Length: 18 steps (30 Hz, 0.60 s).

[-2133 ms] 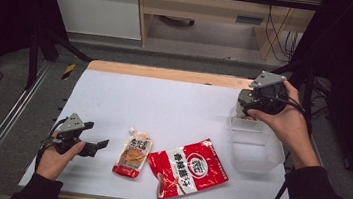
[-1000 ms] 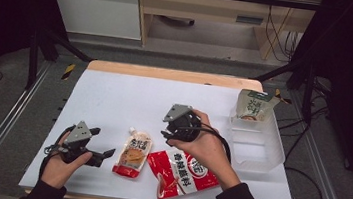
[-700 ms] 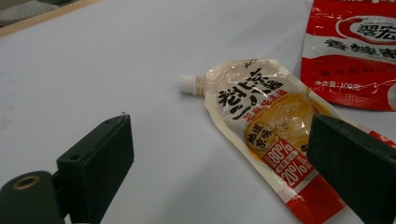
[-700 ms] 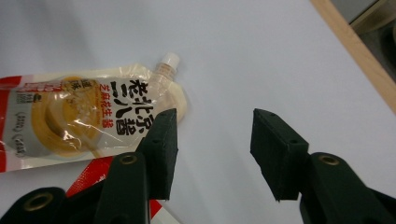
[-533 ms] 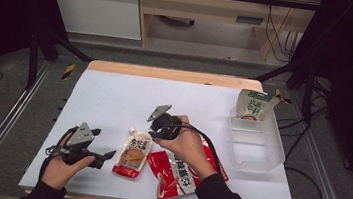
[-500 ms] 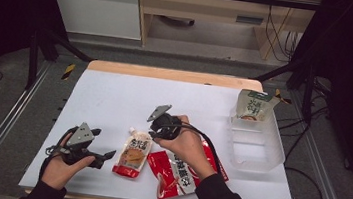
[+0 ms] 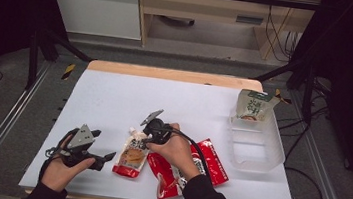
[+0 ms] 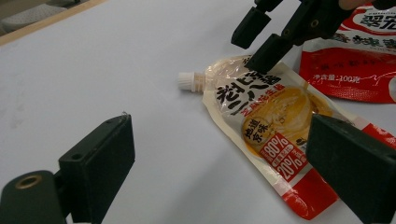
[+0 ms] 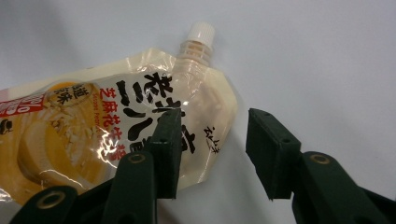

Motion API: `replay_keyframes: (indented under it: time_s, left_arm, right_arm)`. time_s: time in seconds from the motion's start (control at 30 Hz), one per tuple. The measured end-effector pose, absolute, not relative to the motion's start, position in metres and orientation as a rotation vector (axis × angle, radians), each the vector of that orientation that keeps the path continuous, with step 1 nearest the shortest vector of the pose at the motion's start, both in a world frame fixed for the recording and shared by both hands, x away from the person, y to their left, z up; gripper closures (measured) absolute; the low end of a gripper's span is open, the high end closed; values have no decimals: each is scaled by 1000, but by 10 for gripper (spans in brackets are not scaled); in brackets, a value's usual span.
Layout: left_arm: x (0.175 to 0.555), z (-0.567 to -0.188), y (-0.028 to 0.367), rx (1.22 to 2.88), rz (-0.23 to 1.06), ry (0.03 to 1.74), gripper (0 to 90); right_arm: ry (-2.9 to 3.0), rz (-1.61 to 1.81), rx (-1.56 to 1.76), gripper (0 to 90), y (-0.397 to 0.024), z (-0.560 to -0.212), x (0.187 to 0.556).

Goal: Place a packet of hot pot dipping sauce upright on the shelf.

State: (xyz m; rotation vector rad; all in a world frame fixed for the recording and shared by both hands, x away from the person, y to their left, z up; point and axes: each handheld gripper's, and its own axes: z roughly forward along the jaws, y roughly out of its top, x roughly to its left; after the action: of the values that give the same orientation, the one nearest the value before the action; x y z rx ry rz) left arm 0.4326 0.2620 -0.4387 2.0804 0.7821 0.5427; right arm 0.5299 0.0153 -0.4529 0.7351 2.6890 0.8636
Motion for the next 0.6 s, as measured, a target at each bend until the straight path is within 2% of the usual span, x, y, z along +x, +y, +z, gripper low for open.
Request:
replay_keyframes:
  time_s: [0.43, 0.6]
  left_arm:
    - [433, -440, 261, 2098, 534, 780, 82]
    - [434, -440, 261, 2099, 533, 780, 82]
  right_arm:
    - [2713, 890, 827, 533, 15, -460, 529]
    - [2727, 887, 858, 564, 16, -462, 528]
